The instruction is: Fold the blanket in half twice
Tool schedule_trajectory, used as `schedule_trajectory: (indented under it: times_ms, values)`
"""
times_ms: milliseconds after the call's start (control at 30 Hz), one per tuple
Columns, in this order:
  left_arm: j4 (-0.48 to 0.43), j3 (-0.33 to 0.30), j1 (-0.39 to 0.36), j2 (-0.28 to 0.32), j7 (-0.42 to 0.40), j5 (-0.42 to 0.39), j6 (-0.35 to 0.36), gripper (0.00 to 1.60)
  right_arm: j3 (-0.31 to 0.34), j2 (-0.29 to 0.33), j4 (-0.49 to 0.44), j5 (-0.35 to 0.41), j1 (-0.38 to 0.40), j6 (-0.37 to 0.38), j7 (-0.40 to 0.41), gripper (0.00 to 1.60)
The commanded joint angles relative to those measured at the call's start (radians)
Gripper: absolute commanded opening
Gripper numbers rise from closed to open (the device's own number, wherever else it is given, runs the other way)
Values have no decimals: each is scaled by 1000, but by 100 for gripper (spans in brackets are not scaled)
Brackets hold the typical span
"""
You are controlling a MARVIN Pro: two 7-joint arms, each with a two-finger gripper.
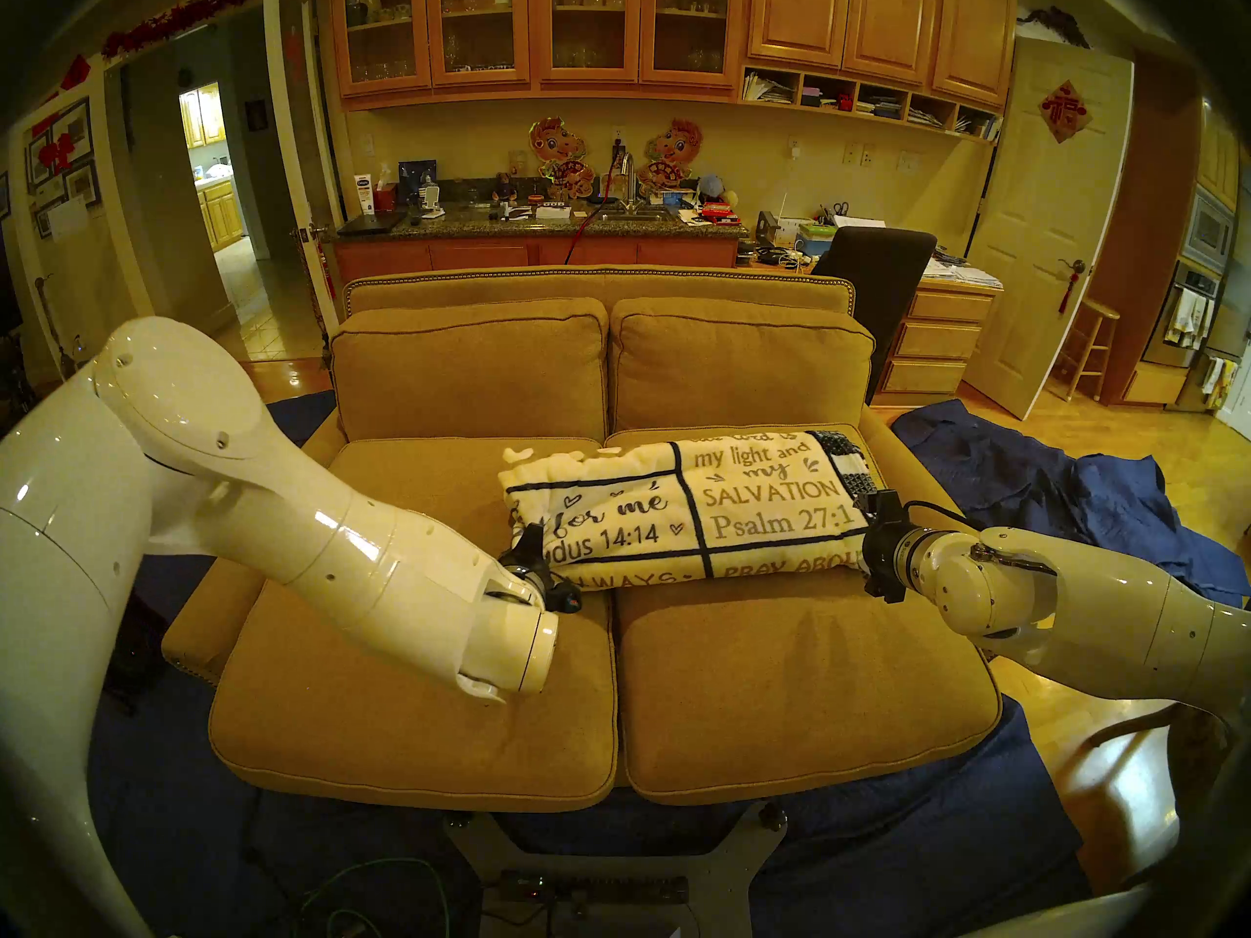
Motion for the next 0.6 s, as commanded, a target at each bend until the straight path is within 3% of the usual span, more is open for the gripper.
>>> schedule_trajectory:
  times_ms: [0, 167, 200, 233, 567]
  values:
    - [-82, 95, -102, 100, 7, -64, 96, 0, 11, 10, -15, -3, 11, 0, 4, 160]
    - [-157, 157, -169, 150, 25, -97, 97, 0, 10, 13, -24, -2, 11, -3, 3, 160]
    - [-142, 166, -150, 131, 33, -103, 97, 0, 10, 13, -25, -2, 11, -4, 2, 160]
    - [-176, 182, -186, 158, 30, -108, 97, 0, 9, 14, -27, -3, 10, -5, 2, 160]
    - [-282, 319, -266, 189, 75, -207, 97, 0, 4, 35, -49, 0, 5, -1, -5, 160]
